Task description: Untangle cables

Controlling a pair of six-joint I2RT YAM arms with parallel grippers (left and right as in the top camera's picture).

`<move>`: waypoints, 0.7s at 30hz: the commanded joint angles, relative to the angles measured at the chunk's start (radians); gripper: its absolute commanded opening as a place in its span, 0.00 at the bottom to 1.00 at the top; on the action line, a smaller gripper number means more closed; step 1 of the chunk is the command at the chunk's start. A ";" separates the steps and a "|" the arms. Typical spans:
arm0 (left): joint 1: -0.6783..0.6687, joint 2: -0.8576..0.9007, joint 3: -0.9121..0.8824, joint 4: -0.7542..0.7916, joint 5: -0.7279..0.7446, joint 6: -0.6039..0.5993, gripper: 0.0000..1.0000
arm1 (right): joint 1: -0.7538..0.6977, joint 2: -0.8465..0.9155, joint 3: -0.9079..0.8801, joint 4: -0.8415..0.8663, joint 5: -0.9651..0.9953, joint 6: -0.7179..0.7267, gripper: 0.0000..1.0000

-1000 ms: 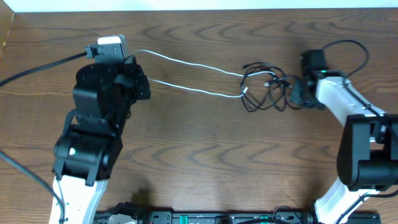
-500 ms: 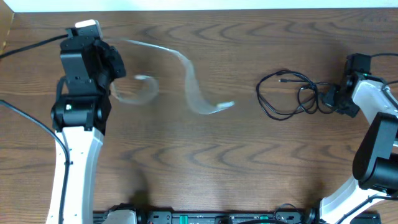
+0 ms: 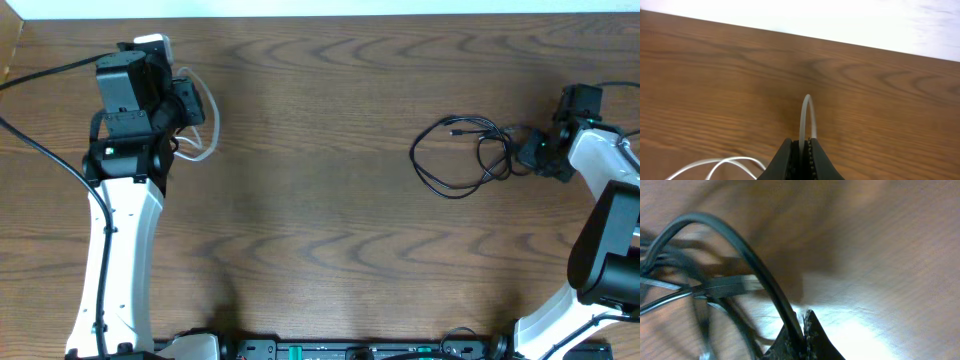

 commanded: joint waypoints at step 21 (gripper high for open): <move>-0.157 -0.005 -0.002 -0.033 0.075 0.009 0.08 | 0.512 0.010 0.217 -0.061 0.109 0.011 0.01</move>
